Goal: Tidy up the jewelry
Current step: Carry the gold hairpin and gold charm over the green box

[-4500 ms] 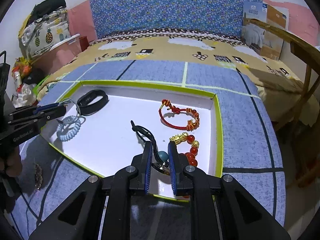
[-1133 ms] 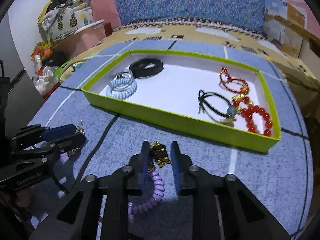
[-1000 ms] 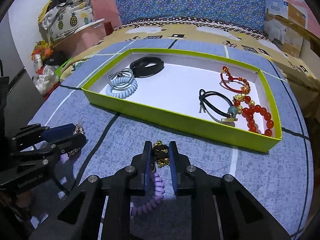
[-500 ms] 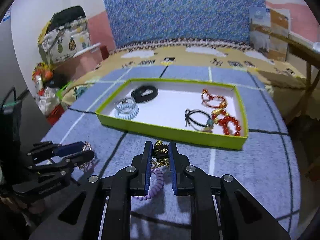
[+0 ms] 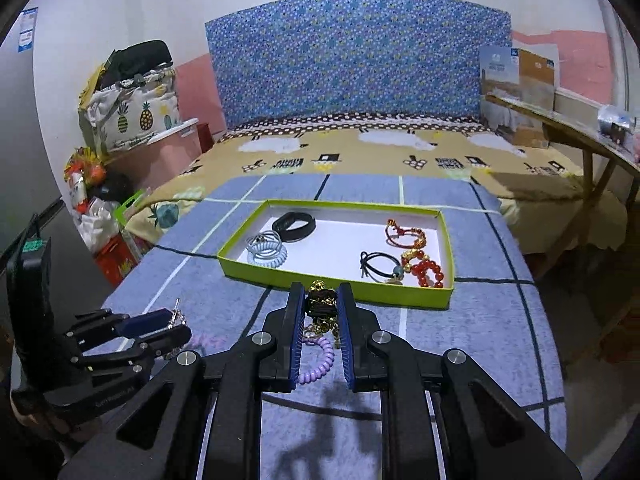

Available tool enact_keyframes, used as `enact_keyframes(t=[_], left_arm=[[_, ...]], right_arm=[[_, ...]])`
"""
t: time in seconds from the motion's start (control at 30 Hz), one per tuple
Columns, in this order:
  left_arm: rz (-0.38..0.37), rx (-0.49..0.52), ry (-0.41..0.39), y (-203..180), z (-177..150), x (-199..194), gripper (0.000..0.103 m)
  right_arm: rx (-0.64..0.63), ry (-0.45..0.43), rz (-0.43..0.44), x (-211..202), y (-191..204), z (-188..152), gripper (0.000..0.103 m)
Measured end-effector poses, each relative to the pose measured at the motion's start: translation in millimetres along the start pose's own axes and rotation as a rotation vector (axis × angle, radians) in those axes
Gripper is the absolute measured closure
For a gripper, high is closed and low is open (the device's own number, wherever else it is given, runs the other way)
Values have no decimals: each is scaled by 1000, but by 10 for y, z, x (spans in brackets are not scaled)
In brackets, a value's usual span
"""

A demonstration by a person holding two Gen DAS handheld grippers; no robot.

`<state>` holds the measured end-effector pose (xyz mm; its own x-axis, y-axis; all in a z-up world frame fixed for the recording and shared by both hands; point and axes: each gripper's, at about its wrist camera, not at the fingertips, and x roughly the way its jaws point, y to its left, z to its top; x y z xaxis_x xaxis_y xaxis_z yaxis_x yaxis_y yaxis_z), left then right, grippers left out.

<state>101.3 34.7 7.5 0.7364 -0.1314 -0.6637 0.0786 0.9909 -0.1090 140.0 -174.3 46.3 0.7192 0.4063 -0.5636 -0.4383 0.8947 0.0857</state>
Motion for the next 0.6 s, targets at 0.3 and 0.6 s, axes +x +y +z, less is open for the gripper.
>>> enact_keyframes(t=[0.3,0.6], left_arm=[[-18,9,-11,-35,-28,-45,73],[-54,44,-72,-108,6,-281,73]], right_arm=[[15,-21,11,-67,38,4,87],[-3,-64,15,-216,180,9,87]])
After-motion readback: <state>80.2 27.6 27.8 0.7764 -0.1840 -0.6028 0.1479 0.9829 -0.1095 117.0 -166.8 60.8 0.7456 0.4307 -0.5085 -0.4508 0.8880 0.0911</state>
